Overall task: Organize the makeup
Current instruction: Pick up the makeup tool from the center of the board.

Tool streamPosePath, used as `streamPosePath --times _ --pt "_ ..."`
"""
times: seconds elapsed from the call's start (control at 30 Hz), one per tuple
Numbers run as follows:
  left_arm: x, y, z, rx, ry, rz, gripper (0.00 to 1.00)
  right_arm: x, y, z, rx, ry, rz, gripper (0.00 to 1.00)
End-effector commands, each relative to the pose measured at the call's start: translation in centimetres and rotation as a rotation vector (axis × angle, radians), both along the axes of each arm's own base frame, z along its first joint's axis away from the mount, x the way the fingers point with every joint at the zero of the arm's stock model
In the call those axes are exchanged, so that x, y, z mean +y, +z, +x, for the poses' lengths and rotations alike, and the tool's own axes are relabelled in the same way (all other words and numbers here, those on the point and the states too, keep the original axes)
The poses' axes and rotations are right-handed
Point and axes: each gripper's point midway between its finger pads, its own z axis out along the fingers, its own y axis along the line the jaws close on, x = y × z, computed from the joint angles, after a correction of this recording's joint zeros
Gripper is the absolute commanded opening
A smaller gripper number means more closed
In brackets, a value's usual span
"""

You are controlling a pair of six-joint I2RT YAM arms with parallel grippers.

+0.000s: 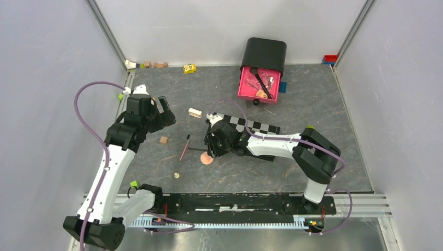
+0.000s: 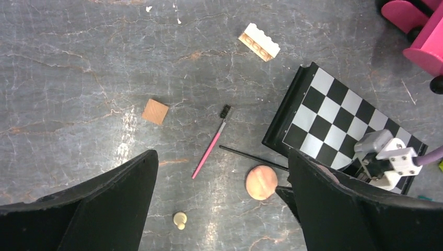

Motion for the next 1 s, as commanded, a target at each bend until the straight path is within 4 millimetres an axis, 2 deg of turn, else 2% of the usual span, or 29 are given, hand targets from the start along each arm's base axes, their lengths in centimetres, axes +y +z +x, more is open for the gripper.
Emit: streamPosePath --times 0.0,0.27,0.47,0.7,0.97 --pt "0.2 1.7 1.3 -0.16 -0.053 0.045 1.0 0.4 -0.3 0.7 0.006 -0.014 0.033 0.42" --pt "1.0 -2.0 1.2 -0.135 -0.03 0.083 1.0 -0.1 -1.6 0.8 0.022 -0.021 0.007 0.41" --pt "1.1 -0.9 0.8 -0.198 -0.038 0.085 1.0 -0.3 -2.3 0.7 0.033 -0.025 -0.004 0.39" --pt "1.2 -1.6 1.1 -0.173 -0.041 0.098 1.0 -0.2 -3.2 -0.1 0.074 -0.008 0.0 0.37" --pt "1.4 -1.5 1.4 -0.181 -0.029 0.109 1.0 -0.2 -4.0 -0.4 0.096 -0.001 0.003 0.34"
